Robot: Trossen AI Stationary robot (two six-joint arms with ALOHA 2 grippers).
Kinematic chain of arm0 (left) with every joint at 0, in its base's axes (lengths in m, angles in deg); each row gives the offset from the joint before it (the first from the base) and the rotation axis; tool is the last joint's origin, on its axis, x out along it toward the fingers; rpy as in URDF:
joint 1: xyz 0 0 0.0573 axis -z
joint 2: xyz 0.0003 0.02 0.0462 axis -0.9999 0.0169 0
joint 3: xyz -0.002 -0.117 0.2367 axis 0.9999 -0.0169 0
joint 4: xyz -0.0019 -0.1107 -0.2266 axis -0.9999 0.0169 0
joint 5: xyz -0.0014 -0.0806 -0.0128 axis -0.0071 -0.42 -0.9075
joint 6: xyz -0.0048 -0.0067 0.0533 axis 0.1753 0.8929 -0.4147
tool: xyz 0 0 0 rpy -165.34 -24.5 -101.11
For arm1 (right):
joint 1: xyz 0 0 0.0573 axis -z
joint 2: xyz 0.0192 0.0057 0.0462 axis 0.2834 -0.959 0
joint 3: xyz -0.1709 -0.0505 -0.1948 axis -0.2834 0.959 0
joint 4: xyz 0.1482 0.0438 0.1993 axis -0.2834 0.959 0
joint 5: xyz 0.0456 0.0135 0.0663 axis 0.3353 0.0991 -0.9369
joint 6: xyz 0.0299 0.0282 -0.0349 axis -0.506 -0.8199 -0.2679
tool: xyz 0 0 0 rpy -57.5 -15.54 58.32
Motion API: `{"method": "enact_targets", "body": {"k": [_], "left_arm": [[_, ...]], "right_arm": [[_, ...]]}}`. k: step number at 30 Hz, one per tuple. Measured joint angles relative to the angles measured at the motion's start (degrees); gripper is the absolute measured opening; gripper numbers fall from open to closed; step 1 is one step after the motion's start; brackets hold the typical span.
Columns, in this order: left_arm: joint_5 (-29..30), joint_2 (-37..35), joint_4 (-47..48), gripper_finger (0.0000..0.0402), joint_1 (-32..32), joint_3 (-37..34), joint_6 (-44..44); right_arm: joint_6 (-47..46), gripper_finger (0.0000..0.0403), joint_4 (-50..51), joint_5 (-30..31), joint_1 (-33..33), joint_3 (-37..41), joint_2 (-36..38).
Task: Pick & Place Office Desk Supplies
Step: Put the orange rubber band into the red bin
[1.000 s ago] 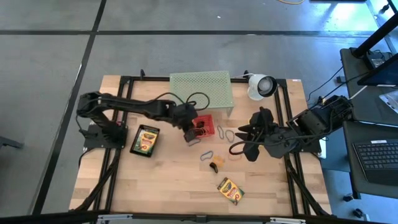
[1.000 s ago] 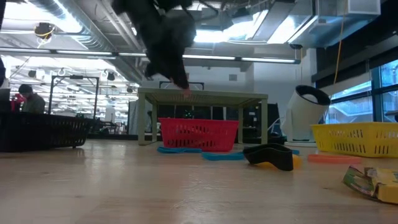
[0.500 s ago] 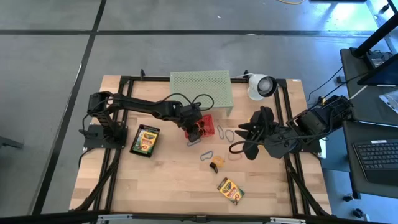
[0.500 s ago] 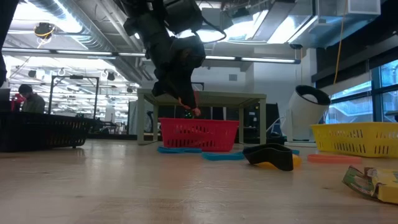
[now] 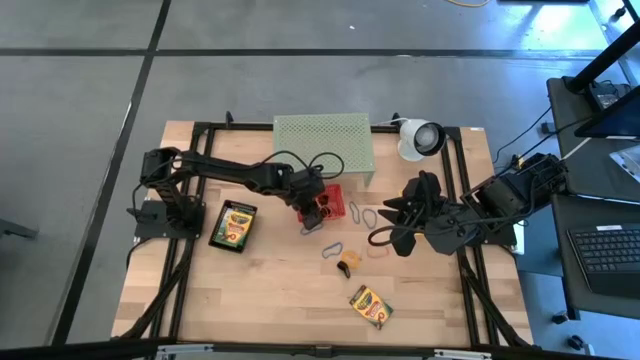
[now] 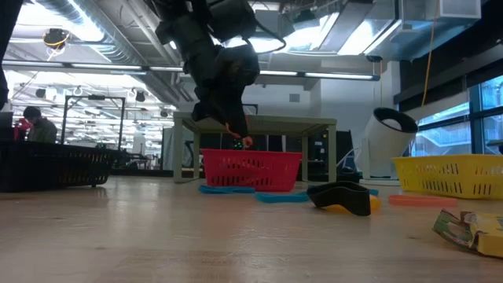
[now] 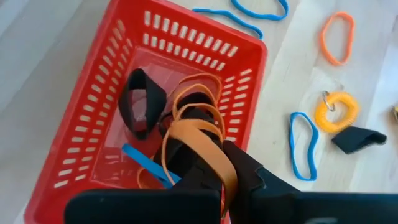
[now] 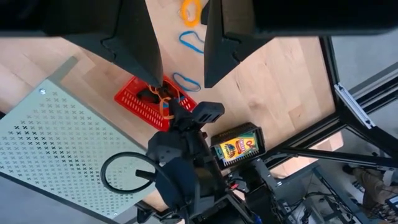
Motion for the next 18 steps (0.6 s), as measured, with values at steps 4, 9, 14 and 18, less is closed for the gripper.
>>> {"method": "enact_targets", "body": {"k": [4,9,14,18], "left_arm": [[0.35,0.0,-0.19,0.001,-0.02,0.0,0.51],[0.81,0.0,-0.3,0.005,-0.02,0.0,0.31],[-0.19,-0.02,-0.45,0.0106,-0.02,0.0,0.33],[-0.12,-0.02,-0.72,0.0138,0.0,0.0,3.31]], "right_arm": [[-0.56,0.0119,-0.01,-0.05,-0.12,0.0,0.0],[-1.11,0.0119,-0.01,-0.21,-0.12,0.0,0.0],[-1.29,0.0119,-0.01,-0.15,-0.56,0.0,0.0],[-1.29,0.0119,-0.01,-0.15,-1.07,0.0,0.0]]}}
